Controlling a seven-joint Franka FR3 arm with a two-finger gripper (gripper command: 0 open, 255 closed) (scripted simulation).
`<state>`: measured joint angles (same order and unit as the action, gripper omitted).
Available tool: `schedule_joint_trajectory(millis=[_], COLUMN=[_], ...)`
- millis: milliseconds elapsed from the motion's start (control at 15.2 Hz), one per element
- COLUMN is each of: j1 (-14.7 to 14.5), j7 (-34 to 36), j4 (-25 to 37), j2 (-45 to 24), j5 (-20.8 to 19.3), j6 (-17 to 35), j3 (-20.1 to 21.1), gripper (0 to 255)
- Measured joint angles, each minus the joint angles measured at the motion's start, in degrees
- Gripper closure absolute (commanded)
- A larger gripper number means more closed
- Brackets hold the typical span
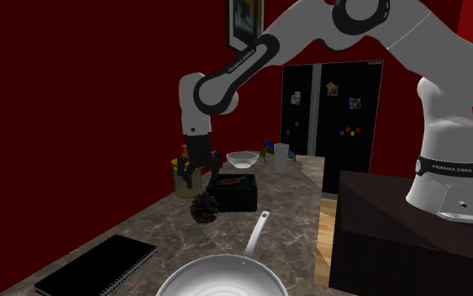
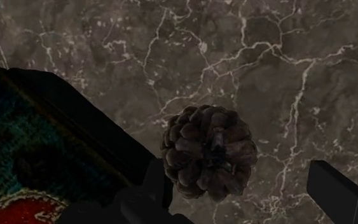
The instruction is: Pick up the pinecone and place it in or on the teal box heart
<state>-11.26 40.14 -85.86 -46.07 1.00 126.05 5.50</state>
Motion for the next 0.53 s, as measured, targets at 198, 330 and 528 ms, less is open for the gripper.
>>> schedule_joint_trajectory(millis=[198, 330, 528], j1=[-0.26, -0.23, -0.22], j7=[0.26, 0.19, 0.16], j4=[0.12, -0.20, -0.22], j2=[-1.57, -1.88, -2.09], j5=[-0.05, -0.05, -0.06], j6=[1.47, 2.07, 2.32], j3=[-0.06, -0.08, -0.10], gripper=[0, 0, 0])
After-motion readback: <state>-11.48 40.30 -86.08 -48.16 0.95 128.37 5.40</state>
